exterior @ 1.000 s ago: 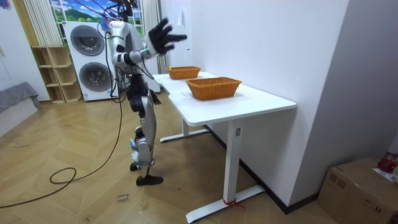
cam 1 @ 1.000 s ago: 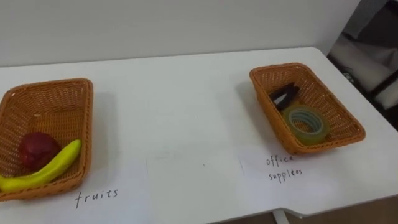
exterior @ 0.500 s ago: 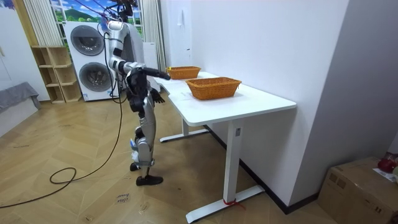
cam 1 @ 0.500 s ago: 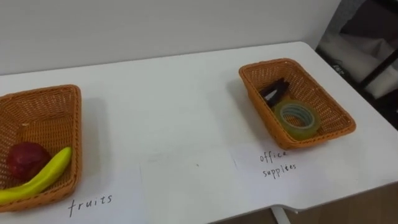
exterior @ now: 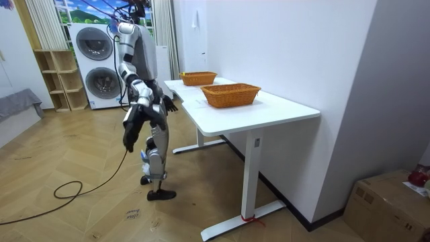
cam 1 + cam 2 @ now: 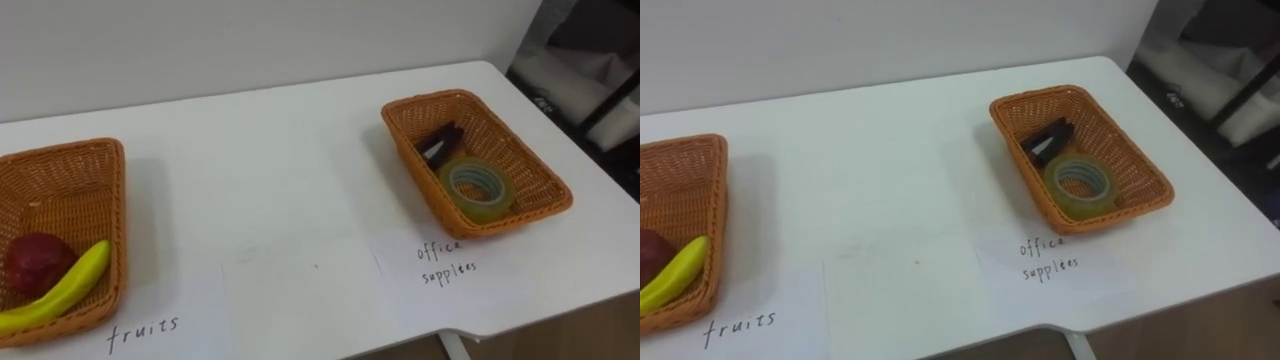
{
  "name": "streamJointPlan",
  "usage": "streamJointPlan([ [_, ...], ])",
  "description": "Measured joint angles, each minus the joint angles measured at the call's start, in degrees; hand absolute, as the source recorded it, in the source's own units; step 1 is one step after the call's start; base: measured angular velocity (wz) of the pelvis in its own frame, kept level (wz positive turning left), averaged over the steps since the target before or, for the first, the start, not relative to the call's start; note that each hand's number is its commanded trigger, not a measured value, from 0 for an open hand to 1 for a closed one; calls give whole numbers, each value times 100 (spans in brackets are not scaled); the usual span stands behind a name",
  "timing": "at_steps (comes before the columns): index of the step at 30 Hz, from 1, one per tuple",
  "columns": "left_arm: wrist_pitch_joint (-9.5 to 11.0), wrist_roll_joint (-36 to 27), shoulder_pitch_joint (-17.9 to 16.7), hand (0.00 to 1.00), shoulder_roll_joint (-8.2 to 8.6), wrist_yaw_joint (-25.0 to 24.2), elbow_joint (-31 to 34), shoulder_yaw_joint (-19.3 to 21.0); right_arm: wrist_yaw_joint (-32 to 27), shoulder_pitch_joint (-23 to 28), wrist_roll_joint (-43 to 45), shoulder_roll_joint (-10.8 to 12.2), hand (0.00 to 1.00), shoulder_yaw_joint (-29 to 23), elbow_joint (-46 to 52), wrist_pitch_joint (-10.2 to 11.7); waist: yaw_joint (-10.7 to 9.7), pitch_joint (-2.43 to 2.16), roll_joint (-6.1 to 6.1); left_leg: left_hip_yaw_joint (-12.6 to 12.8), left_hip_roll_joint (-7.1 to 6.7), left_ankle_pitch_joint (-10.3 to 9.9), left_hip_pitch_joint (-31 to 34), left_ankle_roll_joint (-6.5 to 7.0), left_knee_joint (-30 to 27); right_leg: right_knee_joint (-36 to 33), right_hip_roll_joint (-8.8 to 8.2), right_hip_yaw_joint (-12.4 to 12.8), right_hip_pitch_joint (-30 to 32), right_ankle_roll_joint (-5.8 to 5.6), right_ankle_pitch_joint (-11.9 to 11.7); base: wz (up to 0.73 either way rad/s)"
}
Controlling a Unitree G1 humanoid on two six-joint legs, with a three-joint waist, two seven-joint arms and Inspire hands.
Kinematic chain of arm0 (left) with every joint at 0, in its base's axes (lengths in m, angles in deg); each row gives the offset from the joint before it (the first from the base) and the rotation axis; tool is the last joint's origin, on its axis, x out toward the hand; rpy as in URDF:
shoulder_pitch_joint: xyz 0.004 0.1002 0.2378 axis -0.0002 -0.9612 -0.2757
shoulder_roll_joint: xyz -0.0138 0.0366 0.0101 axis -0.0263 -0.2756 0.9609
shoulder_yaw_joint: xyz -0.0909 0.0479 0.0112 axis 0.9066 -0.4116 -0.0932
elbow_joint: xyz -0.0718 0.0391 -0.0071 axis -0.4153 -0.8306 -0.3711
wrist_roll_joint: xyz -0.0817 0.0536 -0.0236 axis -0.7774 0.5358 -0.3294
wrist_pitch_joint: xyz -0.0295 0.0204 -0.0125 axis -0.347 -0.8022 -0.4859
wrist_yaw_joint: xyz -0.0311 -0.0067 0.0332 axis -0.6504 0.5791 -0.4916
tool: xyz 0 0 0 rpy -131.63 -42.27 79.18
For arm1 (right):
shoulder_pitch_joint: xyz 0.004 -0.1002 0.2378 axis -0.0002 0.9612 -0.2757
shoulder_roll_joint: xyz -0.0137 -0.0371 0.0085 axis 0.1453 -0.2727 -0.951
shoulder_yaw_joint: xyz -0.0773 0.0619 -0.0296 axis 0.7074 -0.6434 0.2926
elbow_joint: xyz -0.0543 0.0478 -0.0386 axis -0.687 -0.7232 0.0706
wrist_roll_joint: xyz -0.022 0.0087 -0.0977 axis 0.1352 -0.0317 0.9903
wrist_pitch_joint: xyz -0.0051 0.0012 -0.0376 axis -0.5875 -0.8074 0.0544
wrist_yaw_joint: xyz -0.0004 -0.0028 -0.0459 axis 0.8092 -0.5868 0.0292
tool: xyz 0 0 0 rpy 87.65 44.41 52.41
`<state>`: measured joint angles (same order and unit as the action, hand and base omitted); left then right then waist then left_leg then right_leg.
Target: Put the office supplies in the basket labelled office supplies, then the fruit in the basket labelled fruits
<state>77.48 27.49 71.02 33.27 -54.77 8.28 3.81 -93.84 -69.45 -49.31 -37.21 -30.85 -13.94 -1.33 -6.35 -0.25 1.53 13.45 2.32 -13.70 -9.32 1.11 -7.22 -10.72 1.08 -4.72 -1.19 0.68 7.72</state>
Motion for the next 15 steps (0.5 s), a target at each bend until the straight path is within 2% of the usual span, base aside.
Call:
streamJointPlan([
  [3,32,0,14,0,12,-11,-7,-12,203,-25,51,94,0,308,-760,-18,30,4,-26,4,-4,-1,-9,1,1,-4,2,3,-40,-5,5,0],
  [4,39,0,3,0,19,-22,-19,-12,281,-17,98,129,0,373,-957,-20,45,27,-71,5,-4,-1,-36,1,1,5,2,7,-74,-6,5,0],
  [7,76,1,96,0,29,-17,-324,-13,399,-70,268,173,0,775,-1403,-20,94,33,-104,10,-4,-3,-74,2,1,8,2,-1,-74,-4,9,-1],
  [10,75,2,171,0,57,-7,-616,-57,725,-98,499,227,0,1105,-1749,-28,196,31,-136,1,-4,-5,-99,-1,1,0,3,1,-84,-1,11,0],
  [15,72,3,114,0,79,3,-619,-71,1284,-165,1091,288,0,1405,-2001,-29,233,23,-167,-61,-6,-5,-85,-1,-18,5,-3,-19,-84,5,21,6],
])
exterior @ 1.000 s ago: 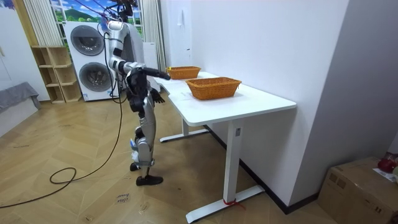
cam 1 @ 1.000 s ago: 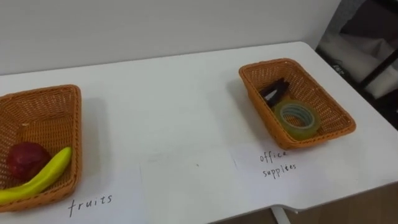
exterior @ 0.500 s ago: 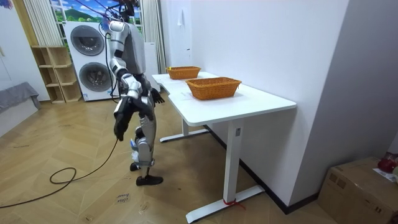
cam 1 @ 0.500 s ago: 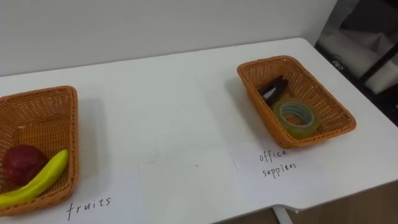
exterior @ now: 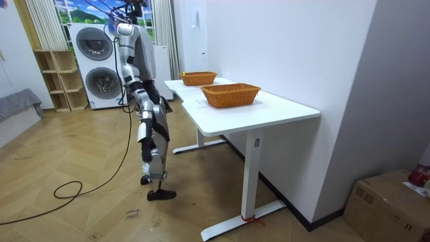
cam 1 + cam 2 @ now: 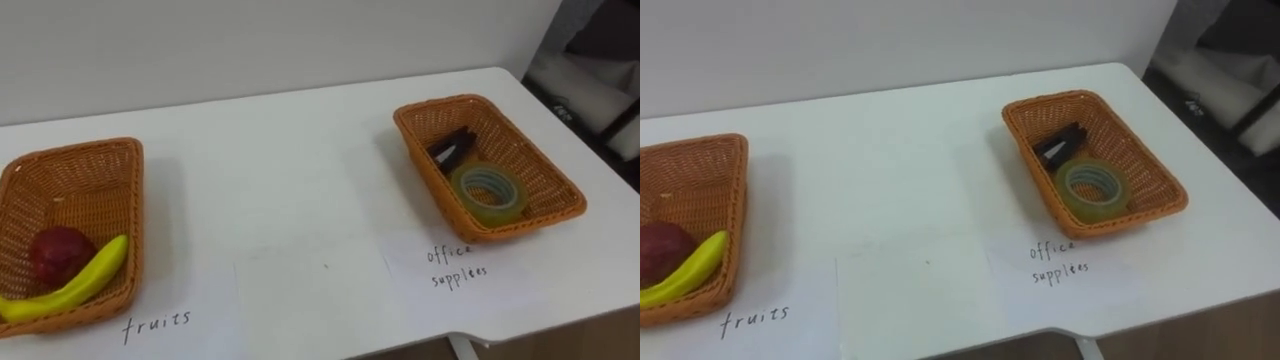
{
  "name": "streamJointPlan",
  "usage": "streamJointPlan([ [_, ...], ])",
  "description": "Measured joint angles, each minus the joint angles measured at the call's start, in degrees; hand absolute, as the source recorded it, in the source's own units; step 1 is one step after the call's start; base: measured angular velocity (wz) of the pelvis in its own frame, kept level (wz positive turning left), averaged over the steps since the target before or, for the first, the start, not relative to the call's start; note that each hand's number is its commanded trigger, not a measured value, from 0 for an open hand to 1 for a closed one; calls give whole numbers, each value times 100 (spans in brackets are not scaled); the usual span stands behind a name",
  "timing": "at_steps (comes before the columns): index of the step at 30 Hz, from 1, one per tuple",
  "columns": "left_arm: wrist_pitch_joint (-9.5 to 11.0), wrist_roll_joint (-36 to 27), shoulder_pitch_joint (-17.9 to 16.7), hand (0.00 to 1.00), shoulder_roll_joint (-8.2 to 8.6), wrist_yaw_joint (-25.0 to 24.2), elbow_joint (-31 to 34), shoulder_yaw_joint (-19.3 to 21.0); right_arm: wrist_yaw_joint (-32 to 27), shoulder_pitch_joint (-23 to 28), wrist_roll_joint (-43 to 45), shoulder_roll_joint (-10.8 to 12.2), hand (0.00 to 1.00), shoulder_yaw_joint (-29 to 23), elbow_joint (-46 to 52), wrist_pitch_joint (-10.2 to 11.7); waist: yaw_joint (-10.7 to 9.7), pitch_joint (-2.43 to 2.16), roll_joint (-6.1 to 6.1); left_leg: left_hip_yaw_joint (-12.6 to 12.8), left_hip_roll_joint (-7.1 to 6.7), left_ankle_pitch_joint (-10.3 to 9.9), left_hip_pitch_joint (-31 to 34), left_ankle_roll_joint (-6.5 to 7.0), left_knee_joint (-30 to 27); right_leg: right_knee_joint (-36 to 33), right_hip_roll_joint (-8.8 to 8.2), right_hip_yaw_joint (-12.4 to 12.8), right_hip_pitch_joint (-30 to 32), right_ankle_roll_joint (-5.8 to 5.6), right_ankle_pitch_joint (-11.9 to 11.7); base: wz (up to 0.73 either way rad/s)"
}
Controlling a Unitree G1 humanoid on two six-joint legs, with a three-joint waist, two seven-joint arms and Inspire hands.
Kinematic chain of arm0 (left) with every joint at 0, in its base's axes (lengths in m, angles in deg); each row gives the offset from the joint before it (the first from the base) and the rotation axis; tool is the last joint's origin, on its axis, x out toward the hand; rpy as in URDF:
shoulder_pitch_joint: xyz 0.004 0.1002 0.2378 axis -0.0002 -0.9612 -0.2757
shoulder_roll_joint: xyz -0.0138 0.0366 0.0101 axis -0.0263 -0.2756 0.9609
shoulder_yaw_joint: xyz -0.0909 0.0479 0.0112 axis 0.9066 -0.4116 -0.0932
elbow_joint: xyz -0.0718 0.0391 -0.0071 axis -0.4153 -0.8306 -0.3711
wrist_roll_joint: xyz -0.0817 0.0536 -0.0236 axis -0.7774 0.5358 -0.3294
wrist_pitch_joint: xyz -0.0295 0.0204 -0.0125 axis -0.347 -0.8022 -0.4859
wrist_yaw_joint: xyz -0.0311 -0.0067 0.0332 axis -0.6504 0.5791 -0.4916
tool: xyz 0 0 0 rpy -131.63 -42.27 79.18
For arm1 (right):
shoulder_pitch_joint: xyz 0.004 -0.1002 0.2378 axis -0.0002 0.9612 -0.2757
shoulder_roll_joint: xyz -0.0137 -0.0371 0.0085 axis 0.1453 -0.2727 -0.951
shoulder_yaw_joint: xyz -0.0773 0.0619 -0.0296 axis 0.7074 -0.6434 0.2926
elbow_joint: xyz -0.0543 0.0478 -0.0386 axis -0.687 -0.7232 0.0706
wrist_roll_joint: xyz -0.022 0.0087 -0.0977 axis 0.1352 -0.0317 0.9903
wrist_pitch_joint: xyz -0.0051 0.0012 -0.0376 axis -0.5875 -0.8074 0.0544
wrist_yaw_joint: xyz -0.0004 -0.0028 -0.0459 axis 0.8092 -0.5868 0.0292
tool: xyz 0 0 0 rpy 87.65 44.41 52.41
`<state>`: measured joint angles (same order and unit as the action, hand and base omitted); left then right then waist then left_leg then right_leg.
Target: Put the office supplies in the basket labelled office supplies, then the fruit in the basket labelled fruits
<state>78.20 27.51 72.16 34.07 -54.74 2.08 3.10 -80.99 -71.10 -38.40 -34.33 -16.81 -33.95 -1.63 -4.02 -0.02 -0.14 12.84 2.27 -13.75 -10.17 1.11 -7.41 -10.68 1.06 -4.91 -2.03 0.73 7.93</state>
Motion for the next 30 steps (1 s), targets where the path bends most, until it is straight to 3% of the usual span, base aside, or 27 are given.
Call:
streamJointPlan([
  [5,6,-19,77,0,105,37,-11,5,638,-23,589,-2,0,561,-283,-16,103,-6,-2,-43,4,0,4,-2,-1,-1,3,-16,-10,10,16,2],
  [7,11,-53,95,0,163,65,-18,-56,928,-24,828,-3,0,877,-387,-124,174,-8,-8,-44,4,-1,6,-3,2,4,4,-17,-14,10,16,0],
  [14,18,-158,111,0,167,106,-55,-407,1493,-58,1465,9,0,1629,-419,-196,328,-2,9,-90,8,-4,4,-7,7,23,-5,-80,-88,8,16,3],
  [18,18,-150,62,0,177,112,-54,-456,1704,-58,1763,14,0,1783,-448,-198,439,-3,16,-141,5,-4,7,-8,7,96,-18,-179,-103,8,15,6],
  [30,1,-145,49,0,174,95,-53,-441,2095,-154,2246,14,0,1832,-723,-210,479,12,56,-240,-1,-4,71,-8,-7,106,-79,-311,-102,3,18,5],
])
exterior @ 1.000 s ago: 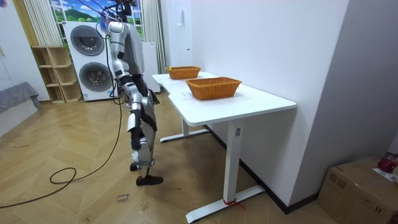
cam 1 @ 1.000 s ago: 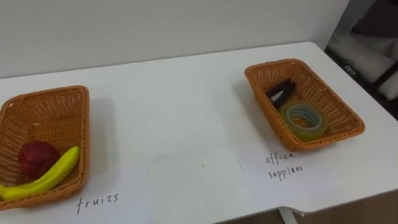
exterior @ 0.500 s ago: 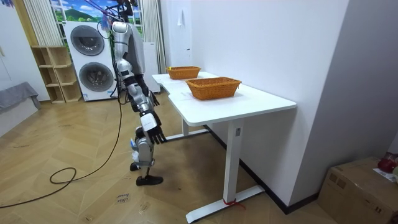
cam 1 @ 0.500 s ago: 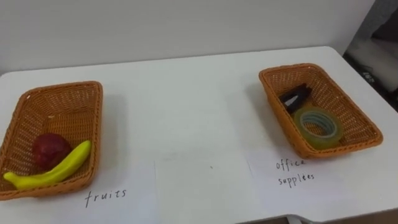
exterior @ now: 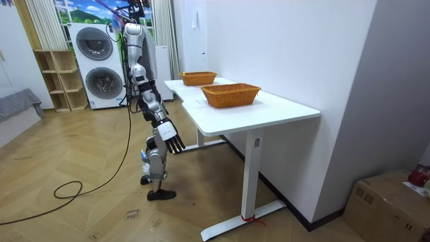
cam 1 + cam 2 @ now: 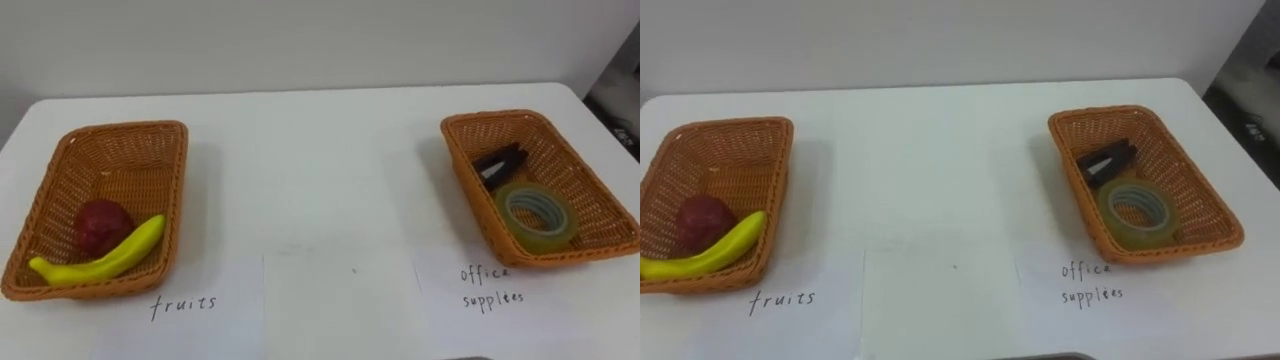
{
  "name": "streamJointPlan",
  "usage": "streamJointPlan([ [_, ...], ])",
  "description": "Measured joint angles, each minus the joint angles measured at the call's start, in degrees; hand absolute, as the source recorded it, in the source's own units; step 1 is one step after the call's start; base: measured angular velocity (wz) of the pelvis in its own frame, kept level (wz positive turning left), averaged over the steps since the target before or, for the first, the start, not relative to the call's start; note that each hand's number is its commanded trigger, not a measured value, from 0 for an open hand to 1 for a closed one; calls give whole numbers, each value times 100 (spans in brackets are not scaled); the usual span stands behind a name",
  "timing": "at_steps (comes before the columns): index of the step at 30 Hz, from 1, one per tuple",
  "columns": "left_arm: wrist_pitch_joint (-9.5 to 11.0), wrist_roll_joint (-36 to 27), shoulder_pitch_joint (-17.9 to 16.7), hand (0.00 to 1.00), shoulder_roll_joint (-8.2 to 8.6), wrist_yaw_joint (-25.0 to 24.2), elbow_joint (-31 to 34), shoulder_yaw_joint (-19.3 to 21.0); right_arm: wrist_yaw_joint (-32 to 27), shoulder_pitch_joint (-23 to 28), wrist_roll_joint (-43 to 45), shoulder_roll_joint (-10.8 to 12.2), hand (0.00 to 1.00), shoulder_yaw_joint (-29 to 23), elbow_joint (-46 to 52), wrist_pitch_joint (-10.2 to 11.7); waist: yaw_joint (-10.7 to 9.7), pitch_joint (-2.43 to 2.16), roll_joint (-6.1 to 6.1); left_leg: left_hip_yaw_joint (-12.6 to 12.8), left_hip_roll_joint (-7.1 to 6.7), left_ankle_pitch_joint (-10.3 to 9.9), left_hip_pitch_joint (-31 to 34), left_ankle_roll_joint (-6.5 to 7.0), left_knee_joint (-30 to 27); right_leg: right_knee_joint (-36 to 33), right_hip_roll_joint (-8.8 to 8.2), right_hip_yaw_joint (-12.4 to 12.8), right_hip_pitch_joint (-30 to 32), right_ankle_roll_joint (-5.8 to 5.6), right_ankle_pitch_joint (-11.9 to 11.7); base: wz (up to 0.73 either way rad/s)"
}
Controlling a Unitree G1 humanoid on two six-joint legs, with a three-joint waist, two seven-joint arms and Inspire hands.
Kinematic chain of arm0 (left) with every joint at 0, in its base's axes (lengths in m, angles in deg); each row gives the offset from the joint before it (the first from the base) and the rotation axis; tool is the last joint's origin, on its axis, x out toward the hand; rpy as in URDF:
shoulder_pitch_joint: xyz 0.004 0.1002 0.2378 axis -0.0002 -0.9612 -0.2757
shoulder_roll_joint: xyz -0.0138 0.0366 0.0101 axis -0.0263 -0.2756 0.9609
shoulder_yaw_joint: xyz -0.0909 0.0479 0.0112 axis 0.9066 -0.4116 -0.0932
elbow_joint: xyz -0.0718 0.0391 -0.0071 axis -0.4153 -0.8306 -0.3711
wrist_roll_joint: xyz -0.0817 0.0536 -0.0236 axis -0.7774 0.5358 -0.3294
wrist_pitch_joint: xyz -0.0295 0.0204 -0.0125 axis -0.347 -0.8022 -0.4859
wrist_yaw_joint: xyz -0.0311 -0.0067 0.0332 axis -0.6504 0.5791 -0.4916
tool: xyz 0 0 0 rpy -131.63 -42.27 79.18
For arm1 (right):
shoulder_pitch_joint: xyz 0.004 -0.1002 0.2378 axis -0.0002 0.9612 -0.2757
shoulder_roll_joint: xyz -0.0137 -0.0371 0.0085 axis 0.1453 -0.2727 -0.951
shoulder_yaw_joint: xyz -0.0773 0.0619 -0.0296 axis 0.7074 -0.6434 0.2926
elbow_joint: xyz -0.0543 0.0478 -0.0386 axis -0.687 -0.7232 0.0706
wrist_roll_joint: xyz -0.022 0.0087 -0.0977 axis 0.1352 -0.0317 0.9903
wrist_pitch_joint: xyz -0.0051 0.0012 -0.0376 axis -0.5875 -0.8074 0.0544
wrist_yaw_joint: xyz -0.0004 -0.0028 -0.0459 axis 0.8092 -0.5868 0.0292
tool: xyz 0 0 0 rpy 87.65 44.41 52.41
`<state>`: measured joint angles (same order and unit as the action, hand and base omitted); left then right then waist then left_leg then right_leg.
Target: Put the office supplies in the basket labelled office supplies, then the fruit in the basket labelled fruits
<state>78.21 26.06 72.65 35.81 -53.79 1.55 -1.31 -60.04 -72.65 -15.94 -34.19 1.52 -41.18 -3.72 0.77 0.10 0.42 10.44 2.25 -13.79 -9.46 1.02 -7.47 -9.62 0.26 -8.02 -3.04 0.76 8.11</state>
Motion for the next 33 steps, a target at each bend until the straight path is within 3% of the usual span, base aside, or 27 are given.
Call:
streamJointPlan([
  [7,0,-3,7,0,7,-91,-6,-5,152,-72,-12,-1,0,-1,-224,-2,-5,5,14,-51,-4,0,27,0,-9,17,-1,-29,1,-2,1,2],
  [15,-46,-1,25,0,20,-237,-123,-1,356,-107,-278,10,0,6,-262,-43,-13,11,33,-245,-9,0,29,-1,-40,126,-24,-236,-140,-2,2,13],
  [26,-293,477,25,0,61,-243,-194,92,590,-97,-796,3,0,24,-494,-168,129,9,41,-292,-8,1,24,-3,-44,181,-31,-308,-225,-3,3,3],
  [33,-406,643,51,0,108,-243,-201,173,795,-116,-799,1,0,52,-620,-222,109,6,93,-511,-55,1,46,-2,-134,181,-94,-492,-320,-25,57,15],
])
